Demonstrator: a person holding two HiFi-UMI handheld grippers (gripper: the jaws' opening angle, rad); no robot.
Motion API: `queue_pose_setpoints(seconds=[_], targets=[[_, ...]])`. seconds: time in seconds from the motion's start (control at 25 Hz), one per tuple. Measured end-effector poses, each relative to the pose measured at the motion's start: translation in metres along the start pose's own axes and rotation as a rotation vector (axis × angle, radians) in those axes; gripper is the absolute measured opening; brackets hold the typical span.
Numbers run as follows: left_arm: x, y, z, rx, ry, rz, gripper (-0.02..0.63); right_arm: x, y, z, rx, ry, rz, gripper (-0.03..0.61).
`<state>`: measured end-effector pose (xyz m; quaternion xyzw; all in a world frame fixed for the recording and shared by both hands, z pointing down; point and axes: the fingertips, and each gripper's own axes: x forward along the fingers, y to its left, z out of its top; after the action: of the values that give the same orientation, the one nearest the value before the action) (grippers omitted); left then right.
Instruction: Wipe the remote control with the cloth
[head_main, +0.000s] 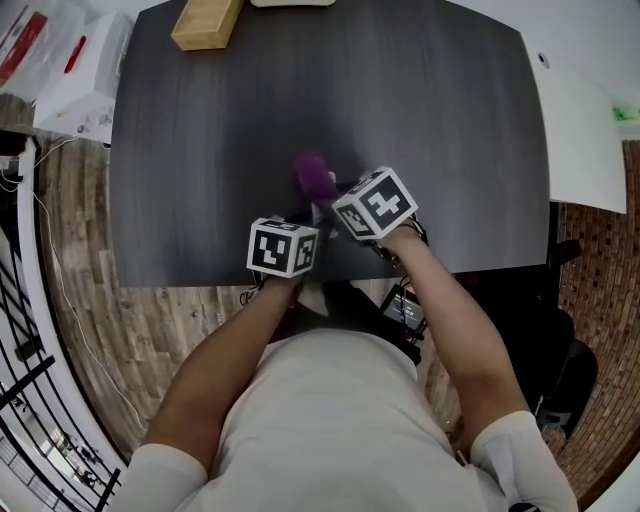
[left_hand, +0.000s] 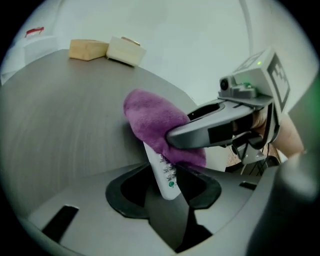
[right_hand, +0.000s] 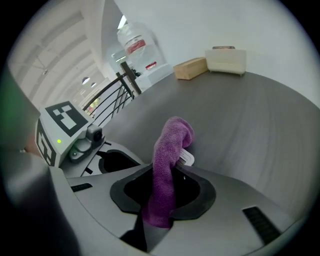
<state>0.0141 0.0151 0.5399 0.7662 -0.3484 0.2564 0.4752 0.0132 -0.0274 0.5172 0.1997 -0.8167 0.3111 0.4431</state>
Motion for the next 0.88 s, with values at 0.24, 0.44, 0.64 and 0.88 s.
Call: queue_pose_setpoints(seconds=[0.24,0.44,0.64,0.88], targets=[[0.000,0.001,0.002,-0.070,-0.043,-0.021,0.147,-0.008,-0.015,0.000,0.137,-0.019,-0.008,0.097],[0.000,0.000,0.003,-0.102,-0.067,-0.036,0.137,-0.012,-0.023,-0.003,0.206,-0.031,-0.022,0.097],[0.001,-0.001,0.003,-0.103,-0.085,-0.042,0.135,-0.017,-0.034,-0.011,0.245,-0.033,-0.050,0.097],[0.000,0.001,0.002,-0.100,-0.089,-0.044,0.135,-0.022,-0.052,-0.034,0.228,0.029,-0.145,0.097]])
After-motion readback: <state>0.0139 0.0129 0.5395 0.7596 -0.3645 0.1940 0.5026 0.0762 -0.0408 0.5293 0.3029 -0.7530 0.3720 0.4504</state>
